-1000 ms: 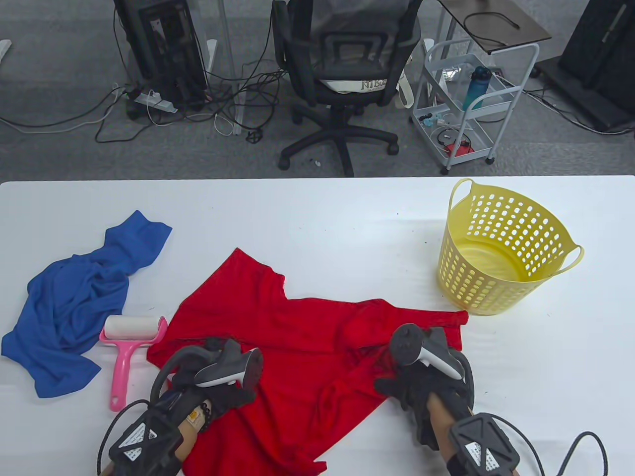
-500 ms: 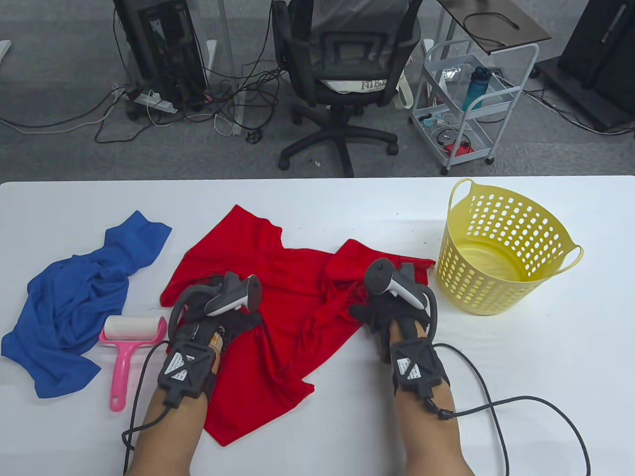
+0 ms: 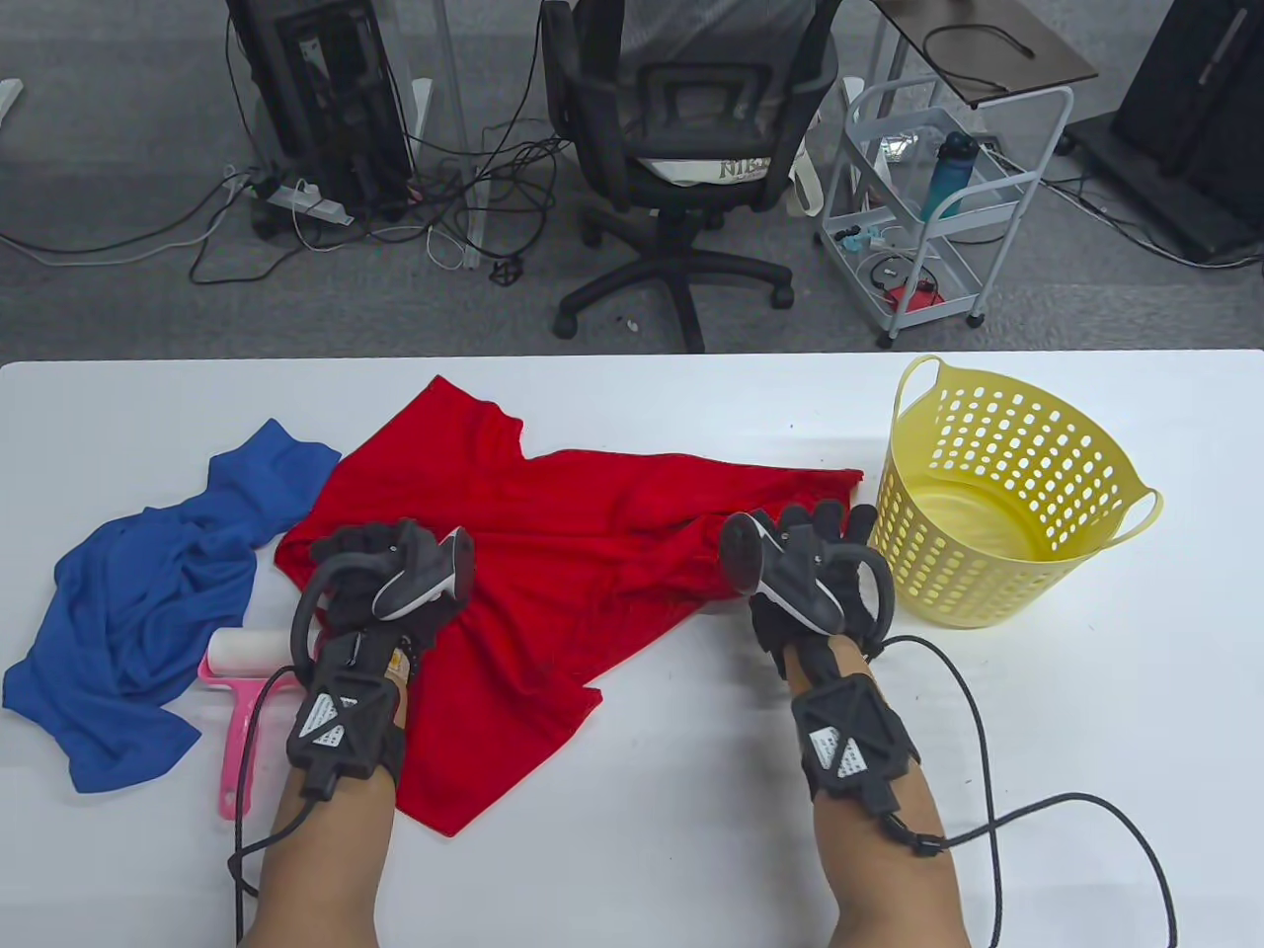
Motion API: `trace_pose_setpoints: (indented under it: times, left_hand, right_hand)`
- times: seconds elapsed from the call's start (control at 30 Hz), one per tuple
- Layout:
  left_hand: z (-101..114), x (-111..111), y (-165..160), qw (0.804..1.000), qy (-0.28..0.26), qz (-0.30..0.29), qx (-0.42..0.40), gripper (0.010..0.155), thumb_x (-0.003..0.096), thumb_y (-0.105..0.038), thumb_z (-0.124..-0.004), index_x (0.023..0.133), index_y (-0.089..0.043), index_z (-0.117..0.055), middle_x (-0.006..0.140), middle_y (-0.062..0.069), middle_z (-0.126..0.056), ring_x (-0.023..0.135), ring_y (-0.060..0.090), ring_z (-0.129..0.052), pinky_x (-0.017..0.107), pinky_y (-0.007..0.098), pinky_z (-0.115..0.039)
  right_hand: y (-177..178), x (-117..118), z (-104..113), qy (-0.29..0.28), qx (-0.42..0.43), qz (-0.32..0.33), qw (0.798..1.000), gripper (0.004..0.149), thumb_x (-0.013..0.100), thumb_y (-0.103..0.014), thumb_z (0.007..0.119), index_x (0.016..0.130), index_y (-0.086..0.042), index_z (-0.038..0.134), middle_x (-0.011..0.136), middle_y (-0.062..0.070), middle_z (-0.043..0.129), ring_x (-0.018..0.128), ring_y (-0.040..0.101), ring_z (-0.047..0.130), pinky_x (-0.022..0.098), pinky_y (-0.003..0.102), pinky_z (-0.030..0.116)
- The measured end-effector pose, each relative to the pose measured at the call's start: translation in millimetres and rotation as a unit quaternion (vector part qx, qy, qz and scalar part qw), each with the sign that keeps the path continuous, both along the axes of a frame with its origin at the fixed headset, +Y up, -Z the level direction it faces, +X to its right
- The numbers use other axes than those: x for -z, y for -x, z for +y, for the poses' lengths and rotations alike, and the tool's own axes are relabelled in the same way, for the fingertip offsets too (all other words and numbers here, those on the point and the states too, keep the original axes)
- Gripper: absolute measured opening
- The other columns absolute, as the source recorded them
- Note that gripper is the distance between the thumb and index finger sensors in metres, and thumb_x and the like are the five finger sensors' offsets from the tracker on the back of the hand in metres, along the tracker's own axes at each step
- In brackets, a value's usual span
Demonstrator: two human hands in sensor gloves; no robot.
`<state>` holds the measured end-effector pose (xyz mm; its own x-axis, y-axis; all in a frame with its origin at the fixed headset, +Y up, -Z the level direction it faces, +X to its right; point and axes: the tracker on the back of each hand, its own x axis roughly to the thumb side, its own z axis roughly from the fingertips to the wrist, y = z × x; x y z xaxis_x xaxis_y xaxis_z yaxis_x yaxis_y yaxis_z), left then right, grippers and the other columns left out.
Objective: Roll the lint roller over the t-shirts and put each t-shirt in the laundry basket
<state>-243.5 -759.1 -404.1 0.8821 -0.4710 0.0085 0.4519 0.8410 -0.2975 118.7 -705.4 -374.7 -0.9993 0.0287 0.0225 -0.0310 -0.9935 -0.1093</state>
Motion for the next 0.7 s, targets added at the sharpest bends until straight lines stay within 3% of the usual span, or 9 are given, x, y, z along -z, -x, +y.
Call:
trace_pose_setpoints:
  times: [0.07, 0.13, 0.2, 0.3, 0.4, 0.5, 0.57, 0.63, 0.7]
  left_hand:
    - [13, -11, -8, 0.999, -0.015, -0.036, 0.000, 0.089, 0.0373, -0.066, -0.056, 0.110, -0.017, -0.039, 0.114, 0.012, -0.062, 0.106, 0.045, -0.059, 0.074, 0.070, -0.047]
    - [26, -27, -18, 0.997, -0.014, -0.077, -0.021, 0.081, 0.0382, -0.064, -0.058, 0.105, -0.018, -0.059, 0.103, 0.008, -0.084, 0.098, 0.040, -0.077, 0.071, 0.067, -0.056]
    - [35, -55, -33, 0.989, 0.021, -0.134, -0.053, 0.078, 0.0383, -0.064, -0.058, 0.100, -0.018, -0.069, 0.095, 0.006, -0.093, 0.092, 0.038, -0.086, 0.069, 0.065, -0.061]
    - [37, -101, -49, 0.973, 0.066, -0.210, -0.071, 0.084, 0.0357, -0.067, -0.056, 0.103, -0.018, -0.065, 0.100, 0.007, -0.089, 0.096, 0.039, -0.082, 0.070, 0.067, -0.059]
    - [25, -138, -52, 0.965, 0.102, -0.236, -0.054, 0.097, 0.0321, -0.072, -0.055, 0.111, -0.018, -0.042, 0.114, 0.014, -0.068, 0.104, 0.046, -0.067, 0.072, 0.070, -0.052]
    - [8, -154, -45, 0.964, 0.145, -0.224, -0.003, 0.096, 0.0331, -0.071, -0.057, 0.111, -0.017, -0.041, 0.115, 0.015, -0.063, 0.105, 0.046, -0.066, 0.072, 0.070, -0.052]
    - [5, -155, -40, 0.967, 0.120, -0.225, 0.017, 0.094, 0.0343, -0.069, -0.058, 0.110, -0.018, -0.039, 0.114, 0.012, -0.062, 0.104, 0.043, -0.068, 0.073, 0.069, -0.053]
    - [6, -151, -36, 0.968, 0.108, -0.226, 0.004, 0.091, 0.0348, -0.069, -0.059, 0.109, -0.018, -0.044, 0.111, 0.012, -0.068, 0.103, 0.041, -0.072, 0.072, 0.069, -0.053]
    - [9, -146, -32, 0.970, 0.129, -0.204, -0.023, 0.089, 0.0359, -0.068, -0.060, 0.109, -0.019, -0.045, 0.111, 0.012, -0.067, 0.103, 0.041, -0.071, 0.072, 0.069, -0.053]
  right_hand:
    - [-5, -12, 4, 0.025, 0.023, 0.002, 0.999, 0.047, 0.041, -0.037, 0.073, 0.084, -0.022, 0.080, 0.089, 0.013, 0.084, 0.087, 0.046, 0.078, 0.065, 0.071, 0.050]
    - [-6, -20, 1, 0.039, 0.026, -0.008, 0.999, 0.050, 0.041, -0.037, 0.074, 0.088, -0.020, 0.076, 0.092, 0.014, 0.080, 0.088, 0.047, 0.075, 0.065, 0.071, 0.049]
    - [-1, -24, -8, 0.055, 0.010, -0.015, 0.998, 0.060, 0.040, -0.041, 0.076, 0.095, -0.019, 0.065, 0.095, 0.015, 0.075, 0.090, 0.048, 0.072, 0.065, 0.072, 0.047]
    - [11, -20, -18, 0.055, -0.024, -0.021, 0.998, 0.066, 0.039, -0.043, 0.076, 0.098, -0.020, 0.059, 0.099, 0.017, 0.069, 0.093, 0.050, 0.066, 0.065, 0.073, 0.044]
    - [27, -7, -21, 0.040, -0.040, -0.040, 0.998, 0.069, 0.039, -0.044, 0.075, 0.100, -0.019, 0.054, 0.102, 0.019, 0.062, 0.095, 0.052, 0.061, 0.066, 0.074, 0.041]
    - [33, 14, -26, 0.051, -0.071, -0.081, 0.993, 0.076, 0.039, -0.046, 0.073, 0.102, -0.016, 0.045, 0.107, 0.022, 0.047, 0.098, 0.056, 0.046, 0.065, 0.076, 0.033]
    - [34, 24, -34, 0.088, -0.103, -0.106, 0.985, 0.078, 0.040, -0.048, 0.071, 0.103, -0.016, 0.039, 0.110, 0.019, 0.037, 0.100, 0.056, 0.034, 0.064, 0.078, 0.024]
    - [34, 29, -42, 0.093, -0.120, -0.122, 0.981, 0.067, 0.040, -0.046, 0.072, 0.099, -0.019, 0.055, 0.107, 0.015, 0.056, 0.100, 0.054, 0.045, 0.064, 0.078, 0.026]
    - [34, 29, -42, 0.056, -0.116, -0.123, 0.984, 0.048, 0.039, -0.038, 0.077, 0.084, -0.022, 0.078, 0.089, 0.008, 0.084, 0.094, 0.048, 0.067, 0.065, 0.078, 0.034]
